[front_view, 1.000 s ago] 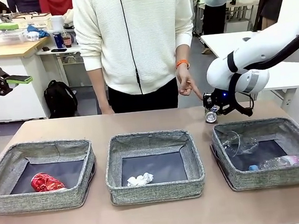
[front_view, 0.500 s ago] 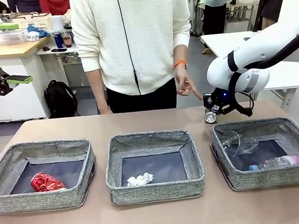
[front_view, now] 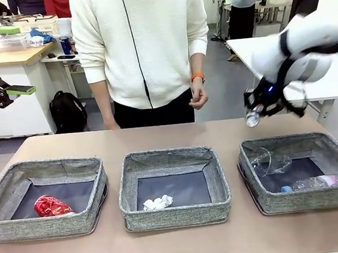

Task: Sort the waste into the appropriate baskets.
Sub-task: Pick up the waste item pointed out by the person.

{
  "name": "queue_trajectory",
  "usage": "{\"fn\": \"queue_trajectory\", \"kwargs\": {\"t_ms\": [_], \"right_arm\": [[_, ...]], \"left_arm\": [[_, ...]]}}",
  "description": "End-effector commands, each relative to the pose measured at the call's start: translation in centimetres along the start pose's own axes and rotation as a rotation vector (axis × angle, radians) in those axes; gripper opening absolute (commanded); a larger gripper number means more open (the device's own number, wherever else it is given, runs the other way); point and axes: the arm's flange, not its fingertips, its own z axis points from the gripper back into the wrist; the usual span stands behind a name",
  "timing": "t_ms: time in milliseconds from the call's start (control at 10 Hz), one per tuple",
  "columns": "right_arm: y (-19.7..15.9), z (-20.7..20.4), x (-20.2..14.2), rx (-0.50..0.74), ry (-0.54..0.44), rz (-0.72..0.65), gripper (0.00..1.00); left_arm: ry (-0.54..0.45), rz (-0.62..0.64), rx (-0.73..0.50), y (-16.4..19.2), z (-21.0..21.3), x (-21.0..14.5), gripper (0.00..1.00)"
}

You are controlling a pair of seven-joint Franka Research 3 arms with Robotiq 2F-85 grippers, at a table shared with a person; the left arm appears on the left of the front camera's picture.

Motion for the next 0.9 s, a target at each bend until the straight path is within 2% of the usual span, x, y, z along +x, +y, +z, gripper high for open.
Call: {"fn": "queue_trajectory", "kwargs": {"t_ms": [0,200,300,400,500,600,700,800], "right_arm": [[-0.2,8.4,-3.4,-0.056,0.012,0.007,0.02],[1.3,16.6,-10.8,0.037,0.004,0.166,0.02],[1.6,18.7,-15.2,0.045,-0.105,0.202,0.02],[1.4,20.1,-19.0,0.133,-0.083,0.314,0.02],[0.8,20.5,-21.2,0.180,-0.140,0.348,0.02],[0.5,19.7,-19.9,0.226,-0.193,0.309,0.02],[2.8,22.2,-19.9,0.091,-0.108,0.297,0.02],[2.8,22.2,-19.9,0.091,-0.108,0.297,0.02]], "left_arm": [[0.002,0.011,-0.020,-0.5,0.0,0.0,1.00],[0.002,0.011,-0.020,-0.5,0.0,0.0,1.00],[0.002,0.011,-0.020,-0.5,0.0,0.0,1.00],[0.002,0.011,-0.020,-0.5,0.0,0.0,1.00],[0.002,0.011,-0.020,-0.5,0.0,0.0,1.00],[0.002,0.011,-0.020,-0.5,0.0,0.0,1.00],[0.002,0.011,-0.020,-0.5,0.0,0.0,1.00],[0.002,0.011,-0.020,-0.5,0.0,0.0,1.00]]}}
